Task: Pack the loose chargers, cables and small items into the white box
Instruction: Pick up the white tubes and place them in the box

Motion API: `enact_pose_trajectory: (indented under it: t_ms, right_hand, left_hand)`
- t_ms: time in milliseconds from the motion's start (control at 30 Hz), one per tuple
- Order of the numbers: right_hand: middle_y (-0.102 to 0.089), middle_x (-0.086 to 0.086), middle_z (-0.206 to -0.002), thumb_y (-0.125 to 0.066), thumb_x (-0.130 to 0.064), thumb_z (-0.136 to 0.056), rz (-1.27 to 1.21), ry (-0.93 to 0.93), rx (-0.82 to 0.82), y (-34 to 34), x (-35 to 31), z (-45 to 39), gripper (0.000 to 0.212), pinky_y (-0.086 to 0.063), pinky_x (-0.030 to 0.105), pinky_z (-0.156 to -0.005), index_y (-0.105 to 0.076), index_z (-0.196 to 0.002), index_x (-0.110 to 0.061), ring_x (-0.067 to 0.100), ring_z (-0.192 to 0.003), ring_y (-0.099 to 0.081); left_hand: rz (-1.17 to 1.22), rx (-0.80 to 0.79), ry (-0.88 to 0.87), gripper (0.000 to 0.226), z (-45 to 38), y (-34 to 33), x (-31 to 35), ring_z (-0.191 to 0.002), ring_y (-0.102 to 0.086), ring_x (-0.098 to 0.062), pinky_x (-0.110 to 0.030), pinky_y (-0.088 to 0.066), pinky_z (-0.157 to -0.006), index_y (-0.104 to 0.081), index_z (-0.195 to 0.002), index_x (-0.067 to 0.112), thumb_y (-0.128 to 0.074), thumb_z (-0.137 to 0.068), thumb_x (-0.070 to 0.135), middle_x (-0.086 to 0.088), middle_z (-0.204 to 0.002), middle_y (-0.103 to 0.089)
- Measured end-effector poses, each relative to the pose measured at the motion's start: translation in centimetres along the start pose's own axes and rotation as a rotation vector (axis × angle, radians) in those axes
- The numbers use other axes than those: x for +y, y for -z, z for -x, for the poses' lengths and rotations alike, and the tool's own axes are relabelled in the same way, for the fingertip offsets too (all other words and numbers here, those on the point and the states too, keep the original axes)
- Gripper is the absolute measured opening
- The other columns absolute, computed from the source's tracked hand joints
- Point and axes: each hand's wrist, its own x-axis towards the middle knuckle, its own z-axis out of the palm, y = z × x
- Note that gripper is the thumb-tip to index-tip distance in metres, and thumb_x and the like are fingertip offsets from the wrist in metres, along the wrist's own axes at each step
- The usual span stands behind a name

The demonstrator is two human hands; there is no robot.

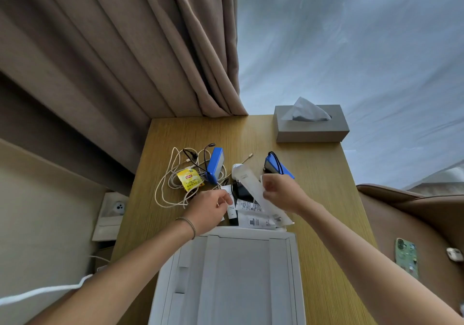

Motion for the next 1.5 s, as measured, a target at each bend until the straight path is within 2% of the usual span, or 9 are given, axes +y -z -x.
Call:
enact_pose_trajectory:
  t_ms: [200,333,533,733,833,933,1100,1333,1500]
  right_hand:
    - [-0.063,0.025,-0.083,-0.061,0.001,-0.088,-0.645,-0.178,0.271,2.2,1.4,2.5,0.018,-0.051,0.041,-0.066,-0.050,-0.074,-0.001,0.024,-0.071,-0.059]
    - [-0.065,0.010,-0.094,-0.062,-0.016,-0.094,-1.020,-0.408,0.365,2.3,3.1,3.4,0.013,-0.055,0.042,-0.072,-0.054,-0.085,-0.011,0.025,-0.083,-0.063]
    - [-0.075,0.008,-0.105,-0.063,-0.020,-0.094,-1.159,-0.490,0.289,1.8,4.5,5.0,0.019,-0.060,0.042,-0.070,-0.065,-0.113,-0.021,0.029,-0.094,-0.073]
    - [-0.077,0.011,-0.108,-0.066,-0.007,-0.089,-1.189,-0.451,0.279,2.6,4.2,6.4,0.031,-0.058,0.047,-0.082,-0.067,-0.120,-0.006,0.035,-0.104,-0.070]
    - [-0.076,0.010,-0.107,-0.069,-0.006,-0.088,-1.187,-0.448,0.335,3.5,3.4,6.8,0.025,-0.057,0.053,-0.088,-0.070,-0.113,-0.009,0.035,-0.104,-0.069]
    - [-0.074,0.007,-0.102,-0.072,-0.005,-0.087,-1.189,-0.402,0.385,4.5,2.3,7.0,0.022,-0.057,0.050,-0.085,-0.071,-0.107,-0.013,0.034,-0.101,-0.068]
    - [-0.076,0.000,-0.090,-0.072,-0.001,-0.085,-1.196,-0.303,0.426,6.0,-0.8,7.6,0.023,-0.054,0.040,-0.077,-0.072,-0.103,-0.015,0.025,-0.090,-0.069]
    - [-0.078,0.007,-0.093,-0.075,-0.004,-0.083,-1.208,-0.152,0.388,5.9,-5.7,9.5,0.017,-0.058,0.026,-0.065,-0.080,-0.095,-0.016,0.020,-0.082,-0.074]
    - [-0.078,0.010,-0.100,-0.078,-0.013,-0.083,-1.149,-0.139,0.356,3.9,-8.5,11.4,0.016,-0.059,0.040,-0.074,-0.079,-0.099,-0.014,0.026,-0.088,-0.074]
  left_hand:
    - [-0.195,-0.229,-0.071,0.017,-2.9,-1.8,2.0,-0.085,-0.063,-0.008,-0.031,-0.056,-0.078,-0.069,-0.101,0.030,-0.059,-0.091,0.021,0.011,-0.094,-0.068]
    - [-0.311,-0.480,-0.130,0.024,-5.0,-3.3,3.8,-0.089,-0.064,-0.011,-0.031,-0.055,-0.080,-0.070,-0.107,0.024,-0.071,-0.087,0.036,0.007,-0.101,-0.071]
    - [-0.486,-0.632,-0.243,0.028,-6.4,-5.2,5.6,-0.083,-0.063,-0.014,-0.027,-0.051,-0.068,-0.069,-0.112,0.022,-0.068,-0.085,0.032,0.005,-0.102,-0.072]
    - [-0.614,-0.444,-0.275,0.029,-6.6,-5.7,5.2,-0.079,-0.056,-0.023,-0.029,-0.045,-0.060,-0.067,-0.114,0.017,-0.057,-0.087,0.013,0.002,-0.082,-0.057]
    - [-0.580,-0.360,-0.248,0.010,-6.5,-5.3,4.8,-0.074,-0.057,-0.023,-0.028,-0.037,-0.055,-0.064,-0.084,0.022,-0.057,-0.088,0.015,0.005,-0.071,-0.053]
    - [-0.476,-0.241,-0.225,0.024,-6.1,-4.3,4.6,-0.072,-0.056,-0.020,-0.028,-0.035,-0.053,-0.048,-0.069,0.027,-0.057,-0.090,0.020,0.009,-0.068,-0.051]
    - [-0.400,0.031,-0.333,0.009,-4.0,-1.8,4.7,-0.072,-0.062,-0.023,-0.032,-0.045,-0.057,-0.056,-0.095,0.025,-0.052,-0.097,0.033,0.002,-0.075,-0.057]
    - [0.134,0.357,-0.296,0.021,0.5,1.5,5.3,-0.057,-0.055,-0.021,-0.035,-0.044,-0.051,-0.062,-0.108,0.015,-0.053,-0.100,0.033,-0.003,-0.069,-0.060]
    - [0.512,0.508,-0.257,0.023,4.6,3.3,4.8,-0.070,-0.062,-0.022,-0.027,-0.053,-0.057,-0.060,-0.099,0.012,-0.058,-0.098,0.035,-0.002,-0.082,-0.067]
